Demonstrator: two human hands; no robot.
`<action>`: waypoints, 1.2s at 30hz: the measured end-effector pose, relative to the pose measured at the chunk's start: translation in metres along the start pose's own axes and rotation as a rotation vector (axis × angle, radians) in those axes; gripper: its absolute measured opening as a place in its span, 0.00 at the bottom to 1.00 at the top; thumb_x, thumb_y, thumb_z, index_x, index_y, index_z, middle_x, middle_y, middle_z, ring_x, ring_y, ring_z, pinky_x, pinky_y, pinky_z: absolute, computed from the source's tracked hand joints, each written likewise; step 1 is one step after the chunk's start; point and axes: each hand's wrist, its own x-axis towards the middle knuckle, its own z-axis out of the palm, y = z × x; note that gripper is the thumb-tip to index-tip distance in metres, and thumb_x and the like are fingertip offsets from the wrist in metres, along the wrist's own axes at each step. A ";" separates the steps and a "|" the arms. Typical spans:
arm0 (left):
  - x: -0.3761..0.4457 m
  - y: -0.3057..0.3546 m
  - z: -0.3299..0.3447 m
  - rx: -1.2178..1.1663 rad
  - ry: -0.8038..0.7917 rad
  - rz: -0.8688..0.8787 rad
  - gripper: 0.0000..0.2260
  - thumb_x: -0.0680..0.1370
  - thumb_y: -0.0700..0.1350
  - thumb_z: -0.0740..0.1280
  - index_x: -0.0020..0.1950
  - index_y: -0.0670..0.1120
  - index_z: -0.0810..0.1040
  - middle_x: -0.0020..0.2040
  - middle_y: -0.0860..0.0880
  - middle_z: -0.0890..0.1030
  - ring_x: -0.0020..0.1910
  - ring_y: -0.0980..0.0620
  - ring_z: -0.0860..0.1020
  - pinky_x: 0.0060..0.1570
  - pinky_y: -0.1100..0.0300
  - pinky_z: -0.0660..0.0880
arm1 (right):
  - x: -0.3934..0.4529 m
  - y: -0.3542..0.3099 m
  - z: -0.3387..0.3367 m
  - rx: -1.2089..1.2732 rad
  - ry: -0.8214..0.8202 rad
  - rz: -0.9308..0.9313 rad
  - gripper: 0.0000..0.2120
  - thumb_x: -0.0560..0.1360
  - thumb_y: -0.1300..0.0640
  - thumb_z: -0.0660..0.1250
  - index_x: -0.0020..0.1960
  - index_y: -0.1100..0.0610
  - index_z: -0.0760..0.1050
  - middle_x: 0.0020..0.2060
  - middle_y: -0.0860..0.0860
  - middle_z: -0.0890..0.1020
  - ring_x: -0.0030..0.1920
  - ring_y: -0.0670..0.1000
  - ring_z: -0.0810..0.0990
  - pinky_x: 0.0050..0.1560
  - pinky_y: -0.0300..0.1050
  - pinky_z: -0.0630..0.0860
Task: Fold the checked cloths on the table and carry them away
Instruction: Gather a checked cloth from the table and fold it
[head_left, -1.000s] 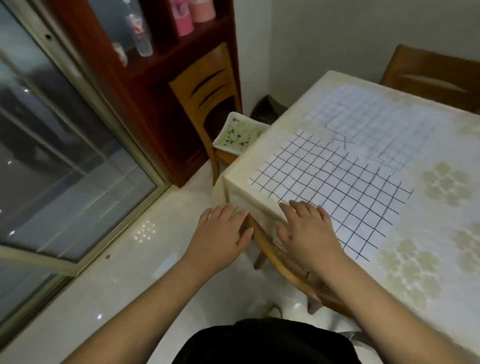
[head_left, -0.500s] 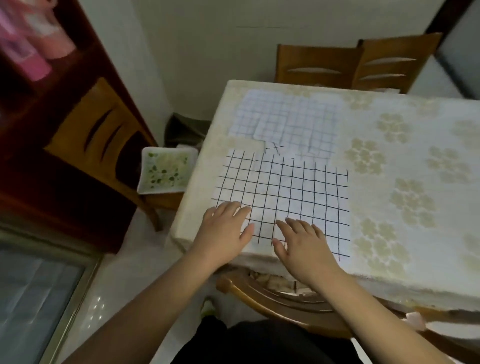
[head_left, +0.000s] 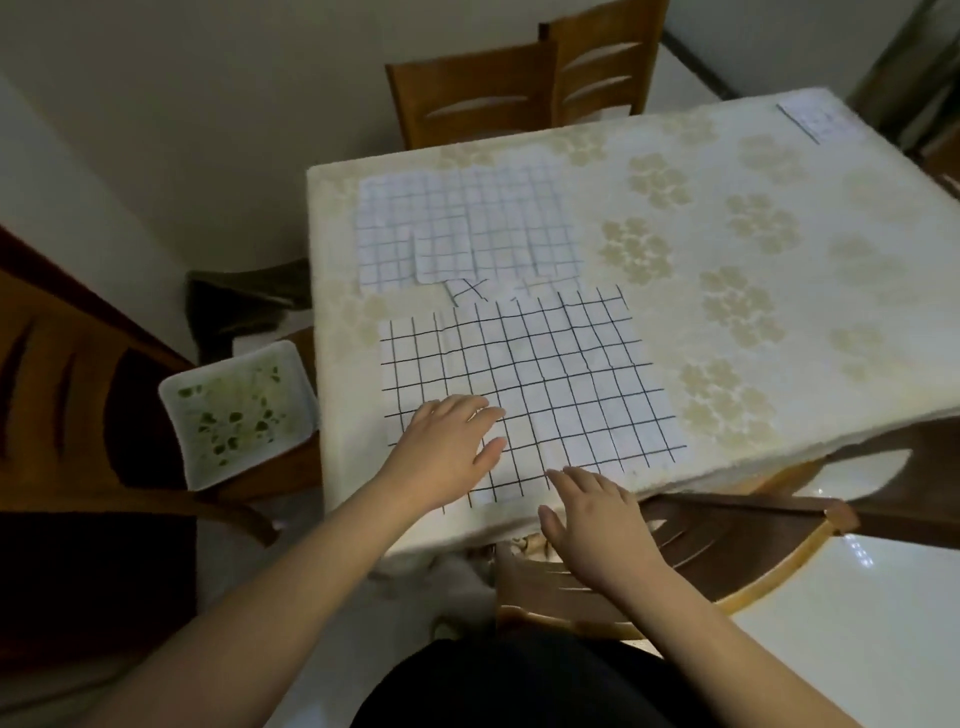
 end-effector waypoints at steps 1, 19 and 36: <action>0.008 0.000 0.002 0.007 -0.017 0.014 0.22 0.83 0.57 0.52 0.75 0.53 0.65 0.75 0.52 0.66 0.74 0.51 0.62 0.72 0.52 0.56 | 0.002 0.001 0.003 0.015 0.001 0.006 0.25 0.81 0.44 0.53 0.76 0.50 0.60 0.74 0.49 0.66 0.74 0.52 0.63 0.72 0.50 0.59; 0.109 -0.035 0.028 -0.054 -0.326 0.294 0.20 0.83 0.49 0.60 0.75 0.49 0.68 0.74 0.50 0.69 0.72 0.51 0.65 0.70 0.59 0.60 | 0.050 -0.003 0.051 0.574 -0.069 0.242 0.25 0.81 0.54 0.59 0.76 0.53 0.60 0.68 0.54 0.71 0.62 0.56 0.76 0.61 0.51 0.74; 0.188 -0.127 0.041 -0.187 -0.370 0.475 0.18 0.82 0.47 0.61 0.73 0.49 0.69 0.70 0.50 0.70 0.67 0.52 0.70 0.64 0.60 0.66 | 0.074 -0.069 0.074 1.517 0.431 1.155 0.29 0.79 0.58 0.63 0.77 0.57 0.57 0.57 0.59 0.76 0.52 0.56 0.79 0.54 0.54 0.77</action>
